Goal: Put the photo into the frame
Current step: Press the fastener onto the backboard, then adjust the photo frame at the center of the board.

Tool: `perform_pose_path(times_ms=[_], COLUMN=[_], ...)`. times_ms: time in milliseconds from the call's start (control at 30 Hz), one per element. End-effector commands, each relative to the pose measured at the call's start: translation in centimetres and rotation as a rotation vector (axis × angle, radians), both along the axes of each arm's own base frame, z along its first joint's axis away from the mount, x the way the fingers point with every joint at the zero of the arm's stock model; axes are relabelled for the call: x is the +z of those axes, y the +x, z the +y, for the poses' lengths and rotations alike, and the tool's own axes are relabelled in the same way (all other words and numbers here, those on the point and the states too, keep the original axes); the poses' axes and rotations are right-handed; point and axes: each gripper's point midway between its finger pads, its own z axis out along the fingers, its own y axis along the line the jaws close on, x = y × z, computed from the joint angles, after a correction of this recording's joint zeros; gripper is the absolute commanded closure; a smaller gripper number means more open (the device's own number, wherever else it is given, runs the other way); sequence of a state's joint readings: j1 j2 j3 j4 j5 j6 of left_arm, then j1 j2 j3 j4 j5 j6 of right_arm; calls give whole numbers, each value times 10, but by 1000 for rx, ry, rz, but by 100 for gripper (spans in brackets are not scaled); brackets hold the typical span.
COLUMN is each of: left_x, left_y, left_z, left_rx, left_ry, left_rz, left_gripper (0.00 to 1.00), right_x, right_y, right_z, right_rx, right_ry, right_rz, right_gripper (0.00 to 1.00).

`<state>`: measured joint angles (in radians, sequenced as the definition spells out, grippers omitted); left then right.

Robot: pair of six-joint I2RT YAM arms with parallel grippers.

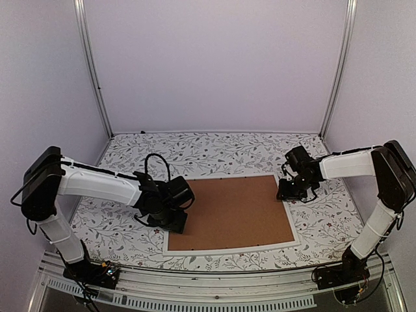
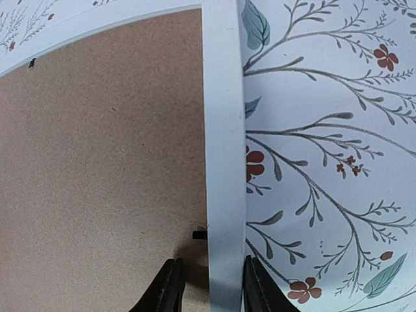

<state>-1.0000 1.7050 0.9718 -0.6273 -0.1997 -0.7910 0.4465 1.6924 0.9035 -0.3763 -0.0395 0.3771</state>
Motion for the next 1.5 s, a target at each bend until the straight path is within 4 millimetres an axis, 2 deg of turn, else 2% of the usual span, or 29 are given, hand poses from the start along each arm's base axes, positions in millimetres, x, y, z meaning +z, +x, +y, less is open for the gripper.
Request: perform_pose_path(times_ms=[0, 67, 200, 433, 600, 767, 933, 1033, 1133, 1233, 1367, 1467], left_x=[11, 23, 35, 38, 39, 44, 37, 53, 80, 99, 101, 94], left_y=[-9, -7, -3, 1, 6, 22, 36, 40, 39, 24, 1, -18], left_z=[4, 0, 0, 1, 4, 14, 27, 26, 5, -24, -58, -84], left_rx=[-21, -33, -38, -56, -34, 9, 45, 13, -105, -259, -429, -568], left_ry=[13, -33, -107, -151, -200, -264, -267, -250, -273, -316, -331, -294], left_rz=[-11, -32, -43, -29, -17, -30, -15, -64, -172, -223, -222, -218], left_gripper=[31, 30, 27, 26, 26, 25, 25, 26, 27, 28, 27, 27], right_x=[-32, -31, -30, -22, -25, -22, -26, -21, -11, -3, 2, 12], right_y=[-47, -48, -49, -38, -30, -24, -25, -18, 0, 24, 59, 75], right_z=[-12, -12, -12, -11, -5, -1, -7, -4, 8, 23, 50, 59], right_rx=[33, 35, 36, 56, 95, 112, 88, 80, 84, 108, 158, 175], right_ry=[-61, -59, -59, -74, -68, -66, -96, -84, -51, -21, 29, 34], right_rz=[180, 177, 176, 153, 150, 143, 149, 135, 103, 73, 49, 27], right_gripper=[66, 65, 64, 66, 69, 69, 71, 75, 81, 84, 84, 75])
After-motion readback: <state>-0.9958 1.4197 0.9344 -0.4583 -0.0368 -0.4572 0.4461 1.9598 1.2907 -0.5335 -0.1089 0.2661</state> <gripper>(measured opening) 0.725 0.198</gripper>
